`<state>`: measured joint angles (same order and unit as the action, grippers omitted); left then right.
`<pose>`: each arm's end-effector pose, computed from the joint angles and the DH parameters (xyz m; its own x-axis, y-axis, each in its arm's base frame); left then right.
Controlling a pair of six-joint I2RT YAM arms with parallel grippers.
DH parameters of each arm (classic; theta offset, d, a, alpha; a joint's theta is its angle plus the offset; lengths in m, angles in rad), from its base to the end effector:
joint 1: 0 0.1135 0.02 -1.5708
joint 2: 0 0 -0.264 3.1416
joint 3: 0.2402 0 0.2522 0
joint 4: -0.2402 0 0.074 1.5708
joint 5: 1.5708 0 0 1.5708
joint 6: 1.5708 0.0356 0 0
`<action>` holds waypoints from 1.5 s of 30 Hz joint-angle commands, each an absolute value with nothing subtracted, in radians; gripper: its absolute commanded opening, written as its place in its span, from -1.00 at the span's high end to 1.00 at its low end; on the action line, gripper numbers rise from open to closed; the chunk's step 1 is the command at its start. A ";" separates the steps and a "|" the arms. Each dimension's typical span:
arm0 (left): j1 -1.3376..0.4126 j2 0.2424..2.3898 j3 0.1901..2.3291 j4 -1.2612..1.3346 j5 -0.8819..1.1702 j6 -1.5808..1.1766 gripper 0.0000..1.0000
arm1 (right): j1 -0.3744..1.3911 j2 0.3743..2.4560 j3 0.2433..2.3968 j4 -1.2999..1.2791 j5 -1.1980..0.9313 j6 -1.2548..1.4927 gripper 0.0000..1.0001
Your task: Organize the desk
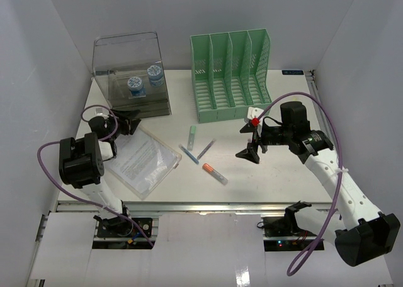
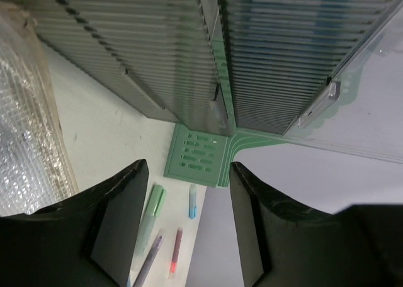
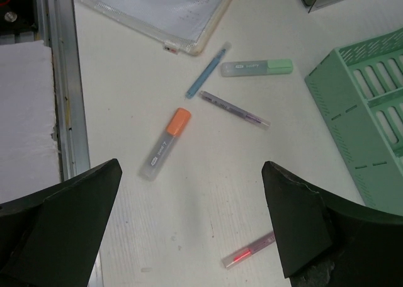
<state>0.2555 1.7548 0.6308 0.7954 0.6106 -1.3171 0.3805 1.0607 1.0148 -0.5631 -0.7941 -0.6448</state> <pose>0.3205 0.0626 0.1448 -0.3862 -0.9206 -0.0584 -0.2224 0.1544 -0.9626 0.1946 0.1052 0.3360 0.0584 -0.4304 -0.9008 -0.9614 0.2188 -0.1669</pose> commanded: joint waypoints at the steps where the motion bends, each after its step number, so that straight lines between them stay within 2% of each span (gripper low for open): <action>1: 0.244 1.794 0.701 0.959 0.578 -1.335 -0.22 | 0.345 1.002 0.926 -0.481 -0.870 -0.604 -0.99; 12: 0.218 1.904 0.775 0.973 0.498 -1.385 0.06 | 0.300 0.998 0.879 -0.463 -0.918 -0.604 -0.99; 18: 0.209 1.931 0.798 0.959 0.480 -1.409 0.30 | 0.287 0.996 0.864 -0.463 -0.927 -0.604 -0.99; 25: 0.209 1.909 0.759 0.985 0.482 -1.423 0.69 | 0.278 0.984 0.852 -0.459 -0.930 -0.600 -0.99; 30: 0.209 1.853 0.675 1.041 0.495 -1.429 0.83 | 0.273 0.969 0.839 -0.459 -0.916 -0.602 -0.99; 41: 0.210 1.632 0.429 1.070 0.510 -1.394 0.91 | 0.260 0.948 0.788 -0.434 -0.887 -0.602 -0.99; 43: 0.212 1.603 0.403 1.057 0.512 -1.385 0.79 | 0.258 0.946 0.780 -0.427 -0.882 -0.598 -0.98; 45: 0.210 1.587 0.402 1.026 0.514 -1.376 0.46 | 0.258 0.948 0.771 -0.413 -0.874 -0.586 -0.98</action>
<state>0.2142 1.6599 0.4118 1.0406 0.5029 -1.4364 0.2644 0.9619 0.7864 -0.4646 -0.8820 -0.6075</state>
